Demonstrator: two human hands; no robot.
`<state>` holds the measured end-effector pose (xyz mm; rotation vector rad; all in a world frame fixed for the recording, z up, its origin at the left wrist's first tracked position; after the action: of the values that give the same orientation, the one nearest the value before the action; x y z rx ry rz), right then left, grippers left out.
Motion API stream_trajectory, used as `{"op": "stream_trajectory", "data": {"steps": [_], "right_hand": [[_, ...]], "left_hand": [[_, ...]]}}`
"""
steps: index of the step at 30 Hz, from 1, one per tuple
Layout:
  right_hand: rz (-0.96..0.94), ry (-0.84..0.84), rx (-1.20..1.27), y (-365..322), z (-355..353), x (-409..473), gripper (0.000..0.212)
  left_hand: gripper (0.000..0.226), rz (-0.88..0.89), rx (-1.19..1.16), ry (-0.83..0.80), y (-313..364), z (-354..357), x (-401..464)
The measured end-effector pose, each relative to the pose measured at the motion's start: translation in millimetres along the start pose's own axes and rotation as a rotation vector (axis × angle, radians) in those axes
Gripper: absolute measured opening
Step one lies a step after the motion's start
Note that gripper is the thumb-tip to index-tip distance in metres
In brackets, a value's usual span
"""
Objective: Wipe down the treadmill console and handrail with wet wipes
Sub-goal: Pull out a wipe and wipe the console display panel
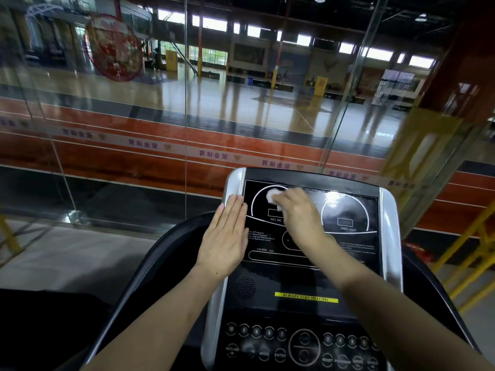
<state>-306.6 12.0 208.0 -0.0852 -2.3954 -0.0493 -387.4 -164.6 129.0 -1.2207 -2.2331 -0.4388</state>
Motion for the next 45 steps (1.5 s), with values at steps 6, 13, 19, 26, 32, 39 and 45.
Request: {"op": "stream_trajectory", "data": {"steps": [6,13,19,26,32,39,45], "right_hand": [[-0.162,-0.063,0.046,-7.5,-4.4,-50.8,0.032],[0.025,-0.002,-0.014,9.7,-7.8,-10.4,0.038],[-0.070,-0.095,0.029,4.0,-7.5,-51.7,0.047],[0.140,0.003,0.012,15.3,-14.3,-11.7,0.041],[-0.009,-0.072,0.051,15.2,-18.8,-43.4,0.034],[0.066,0.043,0.048,31.9,-29.1,-23.9,0.022],[-0.062,-0.050,0.098,34.8,-30.4,-54.9,0.032]], "left_hand": [[0.061,-0.012,0.002,-0.003,0.5,1.2,0.0],[0.061,-0.010,0.025,-0.012,0.4,-1.0,-0.6],[0.061,-0.023,0.015,-0.023,1.5,-2.4,0.8],[0.062,-0.034,-0.034,-0.085,5.6,-13.5,-1.6],[0.061,0.019,-0.021,-0.115,16.2,-28.8,19.1],[0.064,0.078,0.066,-0.237,25.0,-30.0,92.8],[0.072,0.097,0.072,-0.282,24.4,-27.7,99.5]]}}
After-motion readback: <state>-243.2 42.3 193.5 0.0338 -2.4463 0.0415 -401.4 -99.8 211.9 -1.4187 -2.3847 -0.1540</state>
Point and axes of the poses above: each hand's wrist, its own x-axis towards the middle knuckle, its own z-axis out of the palm, y = z × x, the point moved 3 cm from there along x, towards the middle knuckle, and after that the axes turned 4 degrees about -y, right-handed, at the moved point
